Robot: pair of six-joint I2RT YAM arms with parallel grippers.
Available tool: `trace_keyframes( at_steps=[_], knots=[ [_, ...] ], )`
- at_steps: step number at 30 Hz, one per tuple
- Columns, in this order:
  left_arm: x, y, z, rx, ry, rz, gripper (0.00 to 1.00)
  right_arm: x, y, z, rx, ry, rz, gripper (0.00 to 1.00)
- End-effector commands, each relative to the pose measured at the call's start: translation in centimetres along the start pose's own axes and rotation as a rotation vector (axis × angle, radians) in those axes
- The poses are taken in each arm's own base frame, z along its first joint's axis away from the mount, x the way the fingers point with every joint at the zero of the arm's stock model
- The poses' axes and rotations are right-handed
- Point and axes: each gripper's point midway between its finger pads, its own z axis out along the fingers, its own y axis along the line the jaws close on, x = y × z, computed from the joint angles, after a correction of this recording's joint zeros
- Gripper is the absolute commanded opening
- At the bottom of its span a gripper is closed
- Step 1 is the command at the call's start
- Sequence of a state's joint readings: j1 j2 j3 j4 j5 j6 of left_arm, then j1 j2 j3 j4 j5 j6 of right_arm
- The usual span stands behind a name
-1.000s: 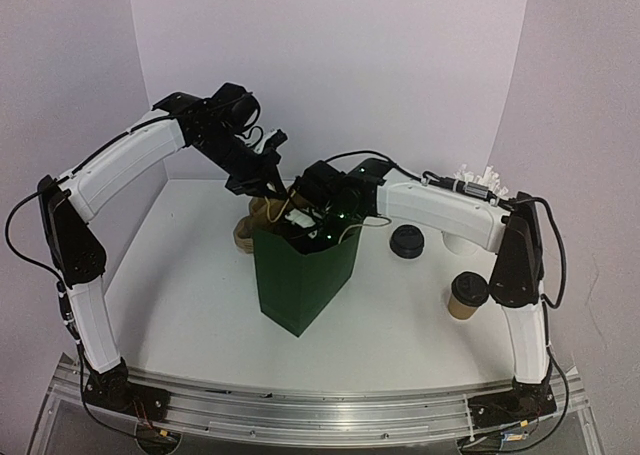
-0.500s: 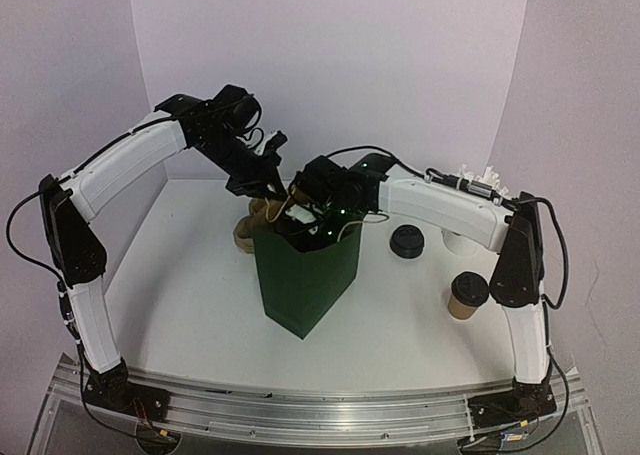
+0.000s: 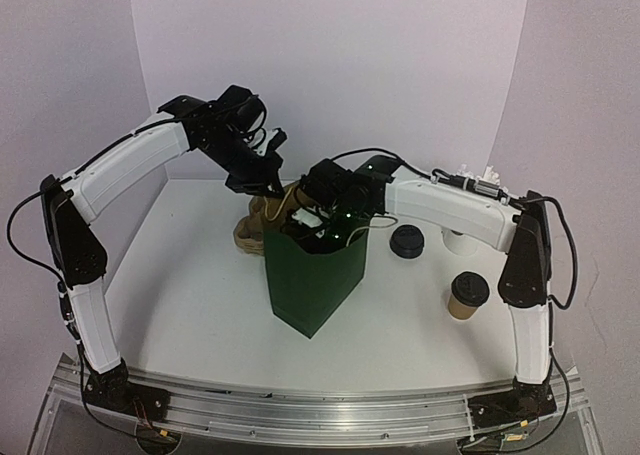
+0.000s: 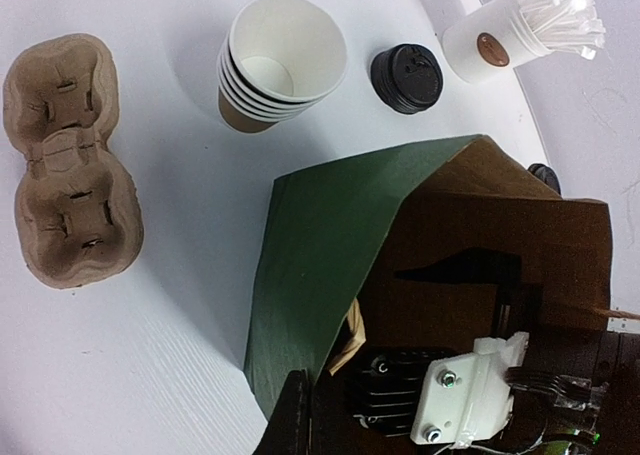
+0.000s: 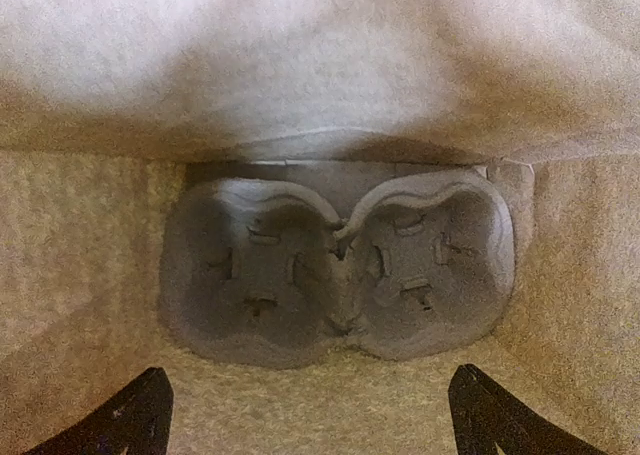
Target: Pack the takeout coffee
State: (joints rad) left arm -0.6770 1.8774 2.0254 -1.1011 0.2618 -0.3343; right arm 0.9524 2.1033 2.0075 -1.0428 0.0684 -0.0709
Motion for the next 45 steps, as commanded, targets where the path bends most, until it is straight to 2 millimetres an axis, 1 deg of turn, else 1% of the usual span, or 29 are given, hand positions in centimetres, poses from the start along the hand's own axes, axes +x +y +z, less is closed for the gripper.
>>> trace_keyframes(
  at_steps=[1, 5, 8, 11, 14, 16, 20, 24, 28, 31, 34, 37, 40, 43, 45],
  knots=[
    [-1.0, 0.9, -1.6, -0.088, -0.064, 0.044, 0.00, 0.1, -0.5, -2.8, 0.035, -0.041, -0.016, 0.96],
    [-1.4, 0.9, -1.7, -0.111, -0.087, 0.069, 0.00, 0.8, -0.6, -2.7, 0.047, -0.024, -0.018, 0.96],
    [-1.7, 0.7, -1.9, -0.117, -0.105, 0.088, 0.00, 0.3, -1.0, -3.4, 0.065, -0.045, -0.017, 0.96],
    [-1.9, 0.0, -1.9, -0.085, -0.109, 0.100, 0.00, -1.0, -1.1, -4.7, 0.070, -0.091, -0.012, 0.96],
    [-1.8, -0.8, -1.6, -0.049, -0.103, 0.107, 0.00, -3.1, -1.0, -6.6, 0.067, -0.165, 0.003, 0.96],
    [-1.7, -1.0, -1.4, -0.043, -0.100, 0.110, 0.00, -4.3, -0.9, -7.7, 0.057, -0.211, 0.016, 0.96],
    [-1.7, -0.9, -1.0, -0.046, -0.096, 0.108, 0.00, -5.6, -0.8, -9.4, 0.053, -0.267, 0.029, 0.96],
    [-2.0, -0.8, -1.2, -0.054, -0.108, 0.114, 0.00, -5.8, -1.4, -10.1, 0.085, -0.282, 0.023, 0.96],
    [-1.9, -0.5, -0.8, -0.069, -0.102, 0.116, 0.00, -5.9, -1.8, -11.1, 0.111, -0.302, 0.024, 0.96],
    [-2.1, -0.1, -0.4, -0.081, -0.117, 0.103, 0.00, -6.6, -2.0, -12.7, 0.123, -0.360, 0.030, 0.96],
    [-2.2, 0.0, 0.2, -0.070, -0.146, 0.100, 0.00, -7.9, -2.2, -14.9, 0.127, -0.444, 0.050, 0.96],
    [-2.3, -0.1, 0.3, -0.059, -0.155, 0.105, 0.00, -8.6, -2.9, -16.8, 0.161, -0.503, 0.074, 0.96],
    [-2.6, -0.4, 0.1, -0.055, -0.168, 0.115, 0.00, -8.7, -3.7, -18.1, 0.206, -0.536, 0.088, 0.96],
    [-2.9, -0.4, -0.1, -0.053, -0.180, 0.124, 0.00, -8.4, -4.6, -18.5, 0.243, -0.540, 0.100, 0.96],
    [-3.1, -0.5, -0.2, -0.053, -0.189, 0.128, 0.00, -7.9, -5.7, -19.1, 0.273, -0.545, 0.125, 0.96]
  ],
)
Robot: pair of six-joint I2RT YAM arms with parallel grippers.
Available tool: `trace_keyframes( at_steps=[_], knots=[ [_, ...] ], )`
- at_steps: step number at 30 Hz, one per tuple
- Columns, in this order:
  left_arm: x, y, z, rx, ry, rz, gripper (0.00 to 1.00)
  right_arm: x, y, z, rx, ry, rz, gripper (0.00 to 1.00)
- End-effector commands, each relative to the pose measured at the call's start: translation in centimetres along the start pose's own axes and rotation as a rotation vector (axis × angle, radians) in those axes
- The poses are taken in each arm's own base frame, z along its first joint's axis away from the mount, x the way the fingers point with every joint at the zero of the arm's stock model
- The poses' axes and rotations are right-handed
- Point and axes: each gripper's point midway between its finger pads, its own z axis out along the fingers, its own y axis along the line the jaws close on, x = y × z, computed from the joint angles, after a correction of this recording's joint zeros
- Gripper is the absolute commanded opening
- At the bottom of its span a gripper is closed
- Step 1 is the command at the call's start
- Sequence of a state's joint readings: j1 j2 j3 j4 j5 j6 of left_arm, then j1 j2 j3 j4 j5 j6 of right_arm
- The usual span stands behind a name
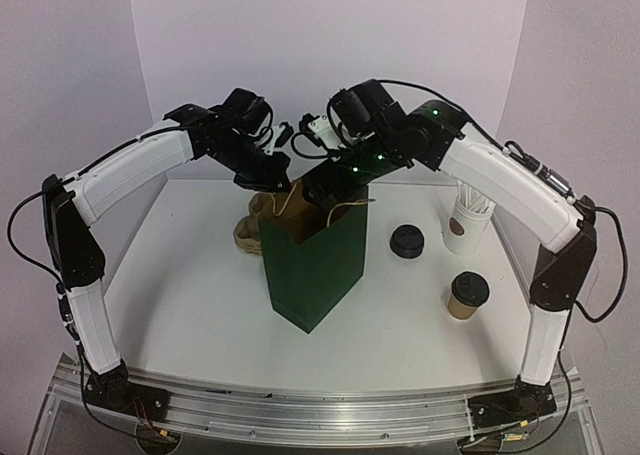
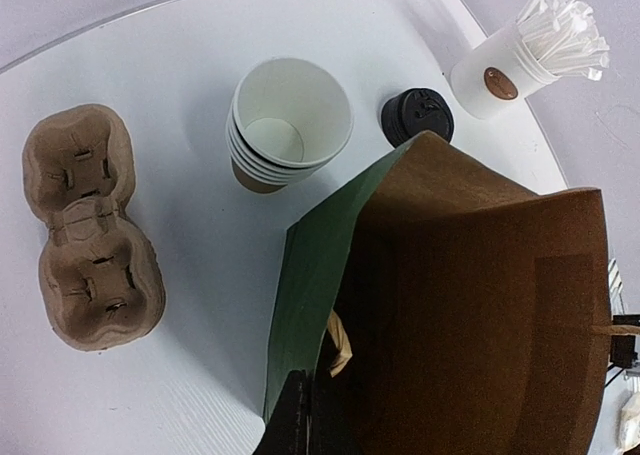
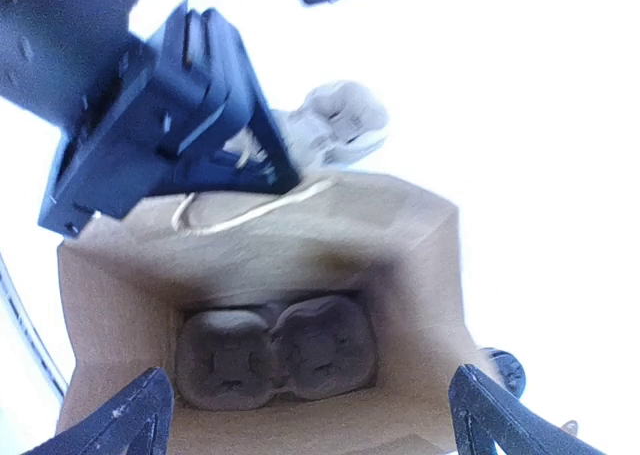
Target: Pack the takeout coffee
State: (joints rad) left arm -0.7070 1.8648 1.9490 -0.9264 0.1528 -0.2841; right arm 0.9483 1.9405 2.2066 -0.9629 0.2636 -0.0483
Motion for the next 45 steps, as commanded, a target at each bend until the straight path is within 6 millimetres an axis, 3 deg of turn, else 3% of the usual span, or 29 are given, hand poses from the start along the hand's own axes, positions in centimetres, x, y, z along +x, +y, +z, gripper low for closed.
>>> trace_keyframes(
  at_steps=[1, 4, 8, 11, 16, 23, 28, 36, 45],
  knots=[
    [-1.3, -0.3, -1.5, -0.004, -0.069, 0.033, 0.00, -2.1, -3.6, -3.6, 0.103, -0.107, 0.066, 0.96],
    [-1.7, -0.4, -2.1, 0.002, -0.105, 0.034, 0.00, -1.1, -7.2, -4.4, 0.180, -0.105, 0.121, 0.95],
    [-2.7, -0.7, -2.8, 0.010, -0.157, 0.019, 0.00, 2.1, -13.3, -6.2, 0.332, -0.076, 0.273, 0.95],
    [-3.4, -0.9, -3.0, 0.017, -0.181, 0.008, 0.00, 5.9, -16.8, -7.8, 0.428, -0.034, 0.431, 0.96],
    [-4.2, -1.4, -3.2, 0.042, -0.215, -0.011, 0.00, 15.2, -20.7, -9.2, 0.533, 0.157, 0.769, 0.95],
    [-3.5, -1.1, -1.9, 0.031, -0.166, -0.005, 0.00, 24.0, -20.3, -10.2, 0.606, 0.383, 0.996, 0.95],
    [-3.2, -1.2, -1.4, 0.044, -0.146, -0.008, 0.00, 27.8, -19.1, -10.2, 0.624, 0.443, 1.190, 0.95],
    [-3.0, -1.4, -0.8, 0.059, -0.135, -0.003, 0.00, 31.8, -18.1, -8.4, 0.604, 0.557, 1.360, 0.96],
    [-3.2, -1.6, -0.5, 0.072, -0.139, -0.003, 0.00, 33.9, -16.8, -5.6, 0.493, 0.581, 1.443, 0.98]
  ],
)
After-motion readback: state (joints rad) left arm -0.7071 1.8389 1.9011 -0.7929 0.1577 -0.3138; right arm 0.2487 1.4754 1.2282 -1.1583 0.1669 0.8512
